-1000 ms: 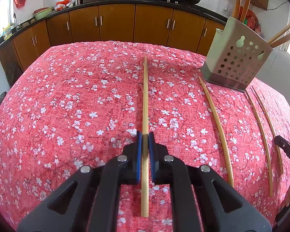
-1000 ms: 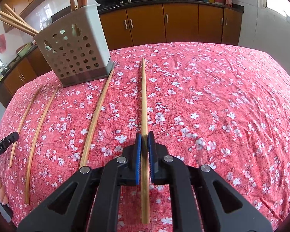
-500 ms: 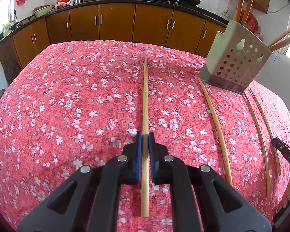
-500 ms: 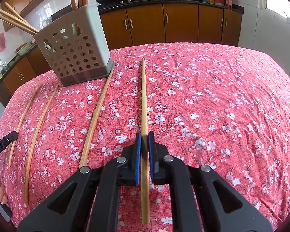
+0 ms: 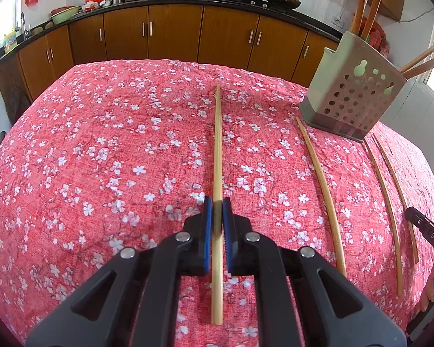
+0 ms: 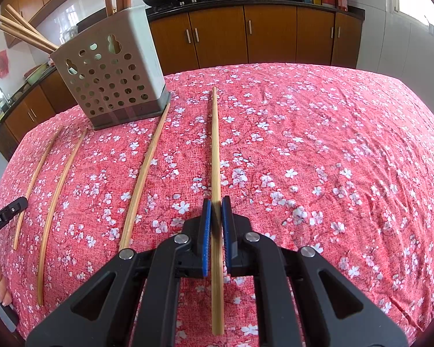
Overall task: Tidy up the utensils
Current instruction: 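Grasp a wooden chopstick with the right gripper while the left gripper grasps another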
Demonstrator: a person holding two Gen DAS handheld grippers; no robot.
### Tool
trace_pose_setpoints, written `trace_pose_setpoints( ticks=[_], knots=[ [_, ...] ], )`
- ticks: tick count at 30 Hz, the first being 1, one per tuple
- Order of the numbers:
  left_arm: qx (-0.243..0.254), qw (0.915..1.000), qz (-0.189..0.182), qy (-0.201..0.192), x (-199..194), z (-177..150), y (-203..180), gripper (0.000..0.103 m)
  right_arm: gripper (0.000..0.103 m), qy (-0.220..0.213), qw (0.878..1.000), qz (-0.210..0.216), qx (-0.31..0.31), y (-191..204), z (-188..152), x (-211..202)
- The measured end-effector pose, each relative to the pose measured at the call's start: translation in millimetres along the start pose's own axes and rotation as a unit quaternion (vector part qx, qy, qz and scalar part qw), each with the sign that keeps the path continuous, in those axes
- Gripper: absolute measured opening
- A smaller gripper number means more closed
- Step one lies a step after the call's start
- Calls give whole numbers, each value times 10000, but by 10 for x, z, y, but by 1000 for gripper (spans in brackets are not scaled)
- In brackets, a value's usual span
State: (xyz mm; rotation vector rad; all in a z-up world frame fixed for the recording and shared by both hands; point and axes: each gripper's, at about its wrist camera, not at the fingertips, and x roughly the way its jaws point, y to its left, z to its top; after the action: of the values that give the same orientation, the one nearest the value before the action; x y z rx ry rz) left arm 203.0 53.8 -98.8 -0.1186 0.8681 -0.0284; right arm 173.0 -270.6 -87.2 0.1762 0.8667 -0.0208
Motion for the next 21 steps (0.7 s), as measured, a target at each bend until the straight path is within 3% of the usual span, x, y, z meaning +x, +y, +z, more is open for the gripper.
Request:
trace_pose_setpoints(
  ticks=[7, 21],
  knots=[
    [209, 9997, 113, 27, -32, -33, -46, 10, 9, 11, 9997, -146, -188, 33, -34, -32],
    [362, 9993, 131, -22, -171, -72, -106, 8, 8, -75, 10000, 0, 18, -85, -8, -198]
  ],
)
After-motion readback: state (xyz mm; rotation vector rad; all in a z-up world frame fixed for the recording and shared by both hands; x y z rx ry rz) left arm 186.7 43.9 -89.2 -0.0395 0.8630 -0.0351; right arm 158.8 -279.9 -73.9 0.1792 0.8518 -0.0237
